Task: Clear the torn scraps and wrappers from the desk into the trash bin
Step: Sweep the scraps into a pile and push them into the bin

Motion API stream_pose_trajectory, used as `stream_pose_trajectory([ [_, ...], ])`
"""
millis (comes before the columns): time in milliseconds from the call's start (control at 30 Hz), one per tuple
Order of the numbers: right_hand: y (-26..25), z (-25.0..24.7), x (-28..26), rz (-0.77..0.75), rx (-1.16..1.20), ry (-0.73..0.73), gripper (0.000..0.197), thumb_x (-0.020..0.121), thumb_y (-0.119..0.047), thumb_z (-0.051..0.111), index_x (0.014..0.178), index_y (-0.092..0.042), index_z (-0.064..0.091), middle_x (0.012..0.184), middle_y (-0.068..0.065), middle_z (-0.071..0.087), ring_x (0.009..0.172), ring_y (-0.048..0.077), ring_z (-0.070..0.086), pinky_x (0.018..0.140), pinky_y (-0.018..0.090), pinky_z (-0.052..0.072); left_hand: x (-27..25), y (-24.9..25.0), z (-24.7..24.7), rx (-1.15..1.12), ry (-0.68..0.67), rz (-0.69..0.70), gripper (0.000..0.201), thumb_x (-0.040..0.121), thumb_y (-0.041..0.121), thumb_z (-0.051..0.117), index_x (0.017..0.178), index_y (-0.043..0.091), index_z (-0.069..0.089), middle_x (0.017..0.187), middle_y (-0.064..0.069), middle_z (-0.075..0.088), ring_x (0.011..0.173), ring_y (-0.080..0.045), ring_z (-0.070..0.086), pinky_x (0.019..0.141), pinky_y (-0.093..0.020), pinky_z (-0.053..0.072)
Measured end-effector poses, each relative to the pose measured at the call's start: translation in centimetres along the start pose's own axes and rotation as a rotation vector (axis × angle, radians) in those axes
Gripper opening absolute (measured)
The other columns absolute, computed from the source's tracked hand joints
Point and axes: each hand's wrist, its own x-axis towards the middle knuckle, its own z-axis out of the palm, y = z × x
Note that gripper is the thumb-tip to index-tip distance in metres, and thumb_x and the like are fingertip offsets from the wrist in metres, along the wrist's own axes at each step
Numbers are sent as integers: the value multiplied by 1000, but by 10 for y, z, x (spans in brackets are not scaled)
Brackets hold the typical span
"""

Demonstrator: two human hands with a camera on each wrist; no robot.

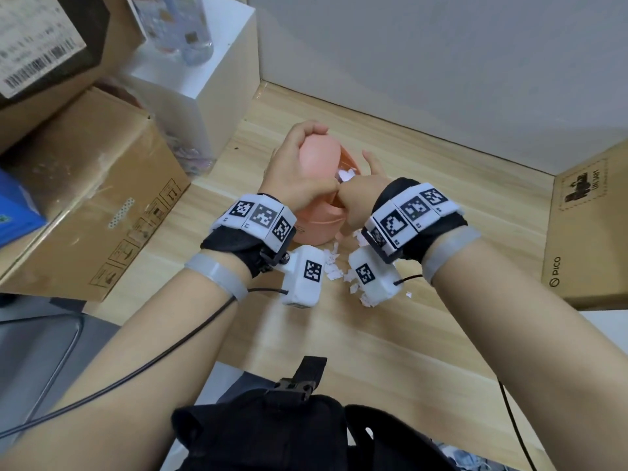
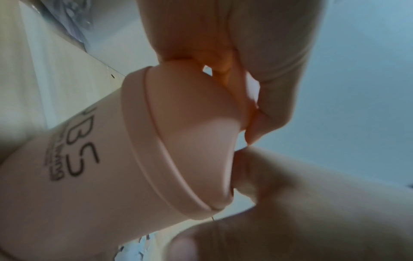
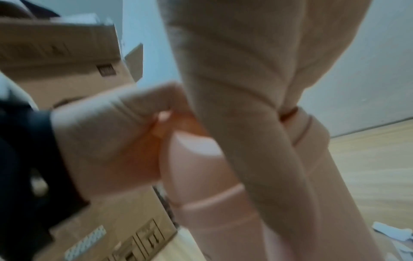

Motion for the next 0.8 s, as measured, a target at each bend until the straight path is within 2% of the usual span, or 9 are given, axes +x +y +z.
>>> stream_pose_trajectory([
  [33,5,1,-3,-33,36,30,32,80,-34,58,107,-17,63,101,2,66,115,22,52,114,51,-8,0,-1,2,-11,-7,7,65,44,31,69,100,50,42,125,12,47,124,-12,41,104,-32,37],
  [100,17,6,-13,-92,207,151,31,79,-35,61,108,-22,65,107,-2,69,113,18,54,114,46,-7,1,-5,4,-43,-13,19,65,45,29,69,103,43,44,128,10,46,125,-10,40,98,-19,34],
  [200,36,20,-38,-167,759,416,38,75,-22,71,113,-21,64,124,-2,63,122,11,49,112,29,17,1,-4,6,-62,-1,46,66,52,15,68,112,28,45,128,11,41,126,-9,39,84,4,30],
  [267,47,42,-46,-119,1021,552,47,72,-15,74,117,-21,61,134,-1,54,124,5,42,109,22,26,0,-4,7,-66,3,57,65,54,10,66,114,24,45,128,9,40,125,-9,38,80,8,28],
  [367,57,95,-43,111,1198,377,86,68,-16,78,139,-30,31,156,0,10,141,9,10,112,26,12,3,-8,7,-67,16,65,65,55,6,67,115,19,46,128,7,41,127,-9,37,83,7,28],
  [467,45,156,-37,319,1161,54,127,56,-30,84,142,-36,-9,153,3,-24,142,21,-18,118,46,4,3,-8,9,-81,26,52,64,54,6,66,112,22,46,132,7,39,127,-4,36,87,5,29],
  [567,20,187,-26,382,940,4,144,46,-44,86,140,-28,-22,149,10,-33,138,30,-29,113,52,-11,3,-6,11,-63,69,62,60,54,2,65,107,23,47,143,-1,37,126,-2,36,86,6,28],
  [667,0,187,-13,331,880,44,148,43,-53,83,137,-28,-28,147,10,-38,136,31,-33,110,50,-18,4,-6,8,-24,127,88,56,52,7,65,99,30,47,151,-6,30,130,-3,34,87,4,29],
  [800,-8,175,17,295,968,196,128,61,-50,76,140,-27,-21,151,8,-29,139,26,-27,112,44,-17,10,-11,-7,-25,148,72,57,47,16,66,96,36,45,153,-3,27,132,-1,34,98,-8,32],
])
